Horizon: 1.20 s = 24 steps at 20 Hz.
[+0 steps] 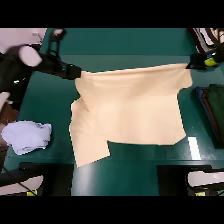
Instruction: Fold the shirts.
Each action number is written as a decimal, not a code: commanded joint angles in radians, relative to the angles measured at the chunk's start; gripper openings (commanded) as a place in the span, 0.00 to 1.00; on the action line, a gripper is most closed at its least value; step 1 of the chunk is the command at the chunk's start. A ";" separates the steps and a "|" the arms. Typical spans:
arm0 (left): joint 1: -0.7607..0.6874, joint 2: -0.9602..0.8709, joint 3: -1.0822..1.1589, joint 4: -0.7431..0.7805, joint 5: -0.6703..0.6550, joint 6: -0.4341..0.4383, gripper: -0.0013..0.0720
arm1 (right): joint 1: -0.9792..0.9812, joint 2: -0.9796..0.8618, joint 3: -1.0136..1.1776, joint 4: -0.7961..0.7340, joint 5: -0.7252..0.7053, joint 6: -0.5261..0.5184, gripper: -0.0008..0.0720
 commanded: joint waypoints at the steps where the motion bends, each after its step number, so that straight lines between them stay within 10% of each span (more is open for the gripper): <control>1: 0.001 -0.117 -0.017 -0.005 0.169 0.019 0.05 | 0.011 -0.080 -0.011 -0.011 -0.054 0.006 0.03; 2: 0.002 -0.119 -0.017 -0.001 0.168 0.013 0.07 | 0.011 -0.080 -0.011 -0.005 -0.060 0.006 0.03; 3: 0.011 -0.115 -0.016 -0.002 0.160 0.006 0.40 | 0.010 -0.079 -0.005 0.012 -0.060 0.005 0.06; 4: 0.030 -0.113 -0.003 -0.001 0.121 -0.019 0.73 | 0.002 -0.079 0.007 0.037 -0.055 0.005 0.33; 5: 0.057 -0.110 0.016 -0.002 0.060 -0.050 0.77 | -0.010 -0.079 0.026 0.078 -0.031 0.005 0.59; 10: 0.203 0.020 -0.053 -0.001 -0.249 -0.003 0.77 | -0.089 0.009 -0.027 0.232 0.137 -0.049 0.60; 24: 0.198 0.288 -0.818 -0.302 -0.039 0.076 0.77 | -0.163 0.468 -0.656 0.406 0.012 -0.123 0.60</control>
